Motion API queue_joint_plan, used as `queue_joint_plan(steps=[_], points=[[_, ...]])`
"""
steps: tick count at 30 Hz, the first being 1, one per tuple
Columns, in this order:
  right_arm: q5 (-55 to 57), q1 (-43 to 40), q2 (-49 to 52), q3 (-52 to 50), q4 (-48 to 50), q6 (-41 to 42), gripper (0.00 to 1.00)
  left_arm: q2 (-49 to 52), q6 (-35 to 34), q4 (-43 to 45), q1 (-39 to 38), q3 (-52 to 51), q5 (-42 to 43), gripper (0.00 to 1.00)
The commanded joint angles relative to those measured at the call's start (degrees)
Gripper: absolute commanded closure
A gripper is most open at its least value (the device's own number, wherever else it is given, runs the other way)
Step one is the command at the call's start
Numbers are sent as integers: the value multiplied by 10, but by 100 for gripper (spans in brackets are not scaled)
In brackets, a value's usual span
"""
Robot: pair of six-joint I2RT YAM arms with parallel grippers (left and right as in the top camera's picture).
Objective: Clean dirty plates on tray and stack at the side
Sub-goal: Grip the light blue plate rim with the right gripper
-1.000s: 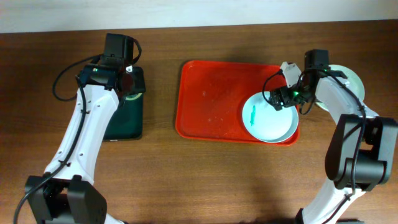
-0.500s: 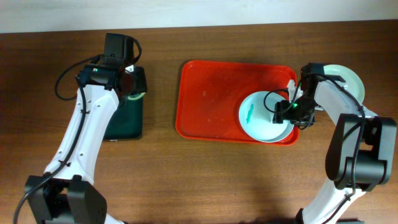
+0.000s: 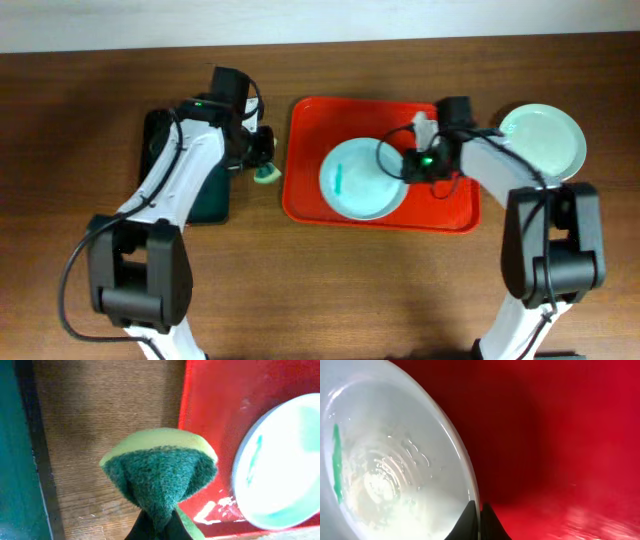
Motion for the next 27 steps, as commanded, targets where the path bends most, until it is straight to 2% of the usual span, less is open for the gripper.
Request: queue_joint_plan(steps=[1,5,10,11,15,17,19,21,23,24,27], points=[[-2,42,11,-5,26,10,96,2,-62,2,45,0,-106,100],[-2,51,11,-5,44,10,96,59,-62,18,150,0,-111,100],[-2,51,11,-5,49,9,96,124,-51,60,181,0,-89,100],[-2,51,11,-5,50,10,96,130,-52,62,181,0,-92,80],[39,50,11,-5,49,53,96,103,-51,23,183,38,-101,83],[43,50,11,-5,47,53,95,95,-51,20,183,39,-101,67],[43,50,11,-5,45,52,96,113,-51,23,183,27,-101,69],[43,50,11,-5,44,52,95,139,-51,23,183,22,-101,77],[43,50,11,-5,45,52,95,156,-51,20,183,22,-101,96],[43,50,11,-5,44,52,95,156,-51,23,183,22,-101,100],[43,50,11,-5,44,52,96,147,-51,-2,183,50,-101,100]])
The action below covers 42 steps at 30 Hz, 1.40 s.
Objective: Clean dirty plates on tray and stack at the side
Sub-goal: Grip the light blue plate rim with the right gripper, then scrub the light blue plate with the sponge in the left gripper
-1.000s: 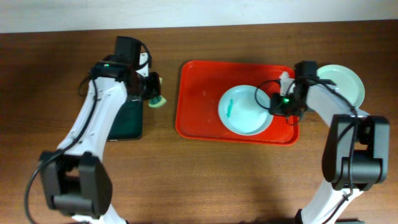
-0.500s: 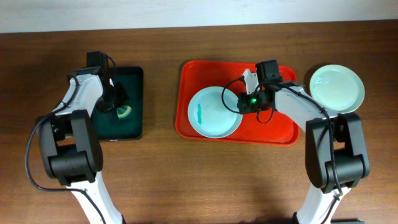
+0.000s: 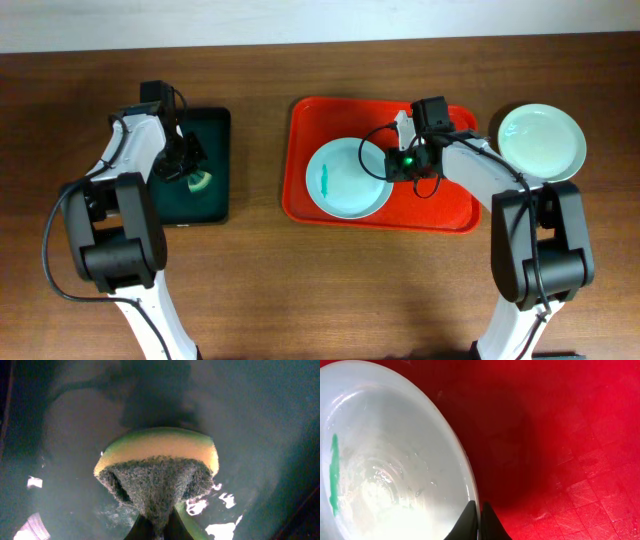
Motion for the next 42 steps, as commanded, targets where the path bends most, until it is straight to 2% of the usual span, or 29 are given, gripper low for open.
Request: queue_joint_plan(steps=[1,4,6,8,9,10,12,15,17,20,24,30,34,35,36,38,39,40,41,42], points=[[11,2,8,-4,1,7,96,-1,0,-42,3,34,0,100],[11,2,8,-4,6,7,96,-17,0,-53,-2,31,0,100],[11,2,8,-4,5,7,96,-17,1,-14,-3,-21,0,100],[11,2,8,-4,3,7,96,-27,9,-16,-2,-20,1,100],[11,2,8,-4,3,7,96,-43,40,-16,-3,-15,18,100],[11,2,8,-4,1,7,96,-86,64,-18,-3,-4,72,100],[11,2,8,-4,2,7,96,-159,63,-16,-12,-3,132,100],[10,2,8,-4,4,7,96,-198,56,-22,-86,-3,185,100],[9,3,8,-4,4,7,96,-173,40,6,-180,-18,180,100],[9,3,8,-4,4,7,96,-103,-43,48,-277,-21,107,100],[10,3,8,-4,2,7,96,-34,-50,103,-355,-21,104,100],[10,2,8,-4,-1,7,96,30,-53,160,-369,-21,51,100],[11,2,8,-4,-7,6,96,30,-53,90,-366,-20,-212,100],[12,2,8,-4,-6,6,96,23,-53,75,-366,-15,-257,100],[11,2,8,-4,-5,6,96,9,-53,69,-366,-7,-254,100],[11,2,8,-4,-5,6,96,-18,-53,71,-366,2,-170,100],[11,2,8,-4,-5,6,96,-28,-53,79,-367,2,-88,100],[11,2,8,-4,-5,6,96,-30,-53,93,-367,2,47,100],[12,2,8,-4,-5,6,96,-26,-53,104,-369,-2,104,100],[11,2,8,-4,-5,6,96,-20,-53,108,-376,-5,121,100]])
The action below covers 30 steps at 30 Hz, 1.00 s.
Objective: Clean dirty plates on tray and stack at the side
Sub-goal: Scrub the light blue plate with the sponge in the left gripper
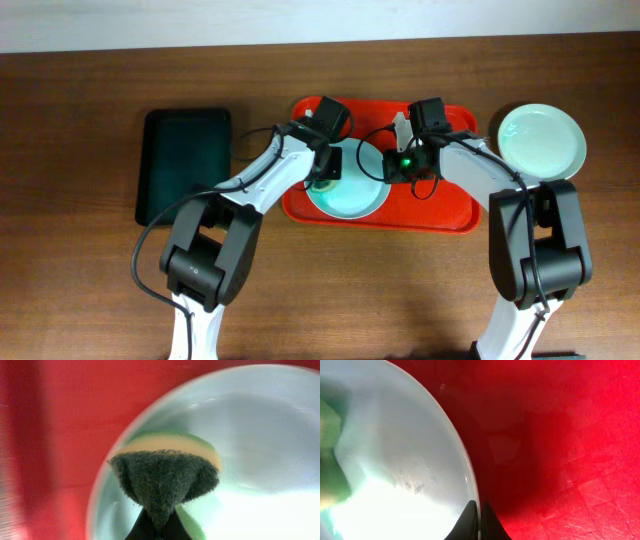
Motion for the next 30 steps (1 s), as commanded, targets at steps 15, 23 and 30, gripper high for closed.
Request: queue_joint_plan(steps=[15,23,30], points=[[11,-2,3,-4,-6,0,96,-89,-3,-53,41,60,-103,100],[11,-2,3,-4,5,0,96,-92,82,-134,313,40,192,100],[11,-2,3,-4,7,1,96,-76,70,-21,101,-3,167,100]])
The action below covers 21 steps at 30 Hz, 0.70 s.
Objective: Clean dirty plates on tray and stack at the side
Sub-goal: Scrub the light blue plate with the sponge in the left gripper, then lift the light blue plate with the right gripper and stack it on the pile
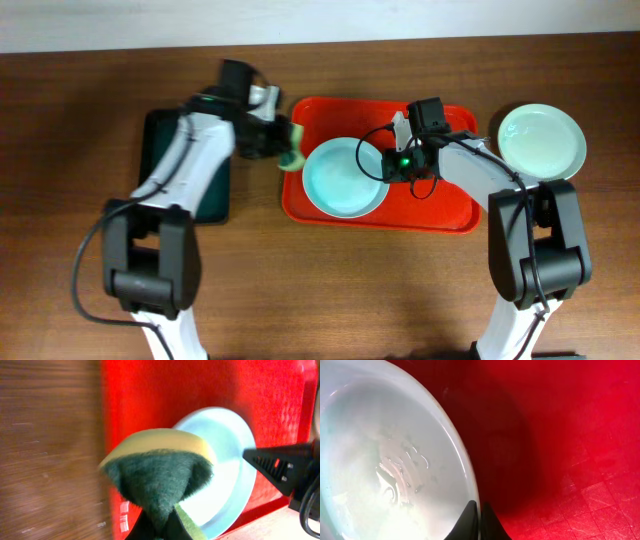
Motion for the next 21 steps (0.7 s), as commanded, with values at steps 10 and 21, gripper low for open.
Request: queue_joint_plan(steps=[10,21], points=[[11,-4,3,-4,-9,-3,96,124,-101,96,-150,-6,-287,100],[11,-4,3,-4,-11,-4,96,1,-101,-7,-106,67,-465,100]])
